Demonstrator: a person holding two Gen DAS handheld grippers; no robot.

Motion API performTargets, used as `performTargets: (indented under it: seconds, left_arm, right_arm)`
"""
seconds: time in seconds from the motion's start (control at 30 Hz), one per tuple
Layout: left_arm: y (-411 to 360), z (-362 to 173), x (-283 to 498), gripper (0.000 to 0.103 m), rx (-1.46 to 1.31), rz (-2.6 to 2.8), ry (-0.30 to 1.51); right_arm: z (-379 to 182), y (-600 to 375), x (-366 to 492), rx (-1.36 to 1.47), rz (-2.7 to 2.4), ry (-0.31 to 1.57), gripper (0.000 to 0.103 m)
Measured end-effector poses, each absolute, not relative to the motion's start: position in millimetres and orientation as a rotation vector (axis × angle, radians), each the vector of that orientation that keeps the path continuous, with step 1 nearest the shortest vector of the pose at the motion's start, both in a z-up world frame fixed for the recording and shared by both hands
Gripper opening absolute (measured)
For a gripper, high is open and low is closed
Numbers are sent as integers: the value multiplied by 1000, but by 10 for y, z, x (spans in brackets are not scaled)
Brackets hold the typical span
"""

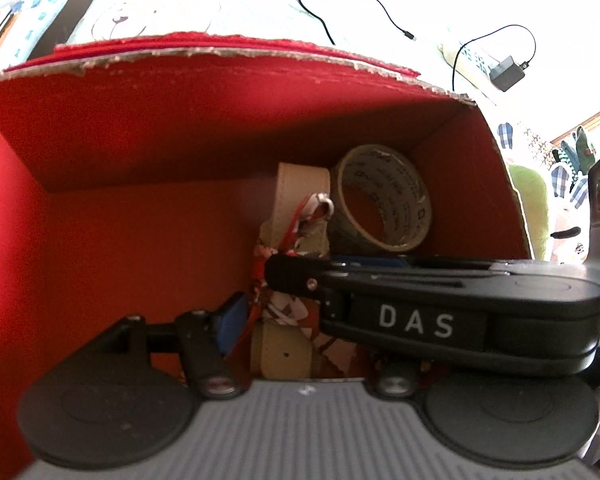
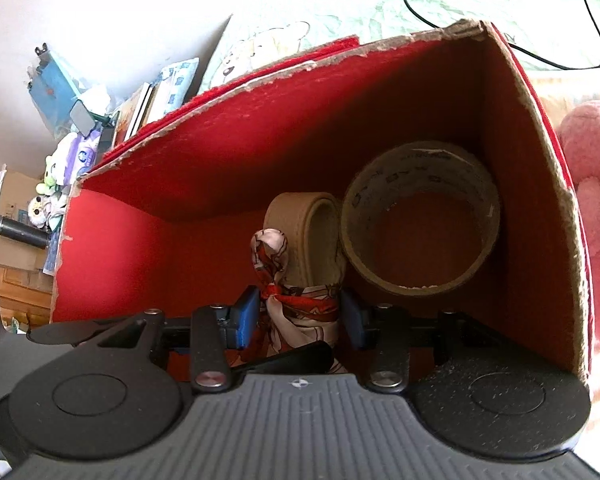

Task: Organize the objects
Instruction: 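Lower the sandal beside the tape roll and open the right tool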

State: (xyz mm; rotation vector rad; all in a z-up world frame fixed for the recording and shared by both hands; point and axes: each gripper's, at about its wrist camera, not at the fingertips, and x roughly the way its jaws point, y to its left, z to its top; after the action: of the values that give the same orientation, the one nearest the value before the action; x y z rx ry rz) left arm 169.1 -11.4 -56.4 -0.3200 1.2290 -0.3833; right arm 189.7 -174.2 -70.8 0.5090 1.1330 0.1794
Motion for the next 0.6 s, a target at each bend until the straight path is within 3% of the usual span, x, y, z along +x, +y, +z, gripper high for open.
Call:
performTargets:
  seconds: [0.3, 0.6]
  left_arm:
    - [-161, -494, 1663, 57, -250, -377, 1198]
    - [-187, -416, 1635, 69, -115, -328, 1159]
  right_arm:
    - [-649, -1764, 1845, 481, 192, 1098, 49]
    - [-666, -1773, 1861, 517, 166, 1126, 49]
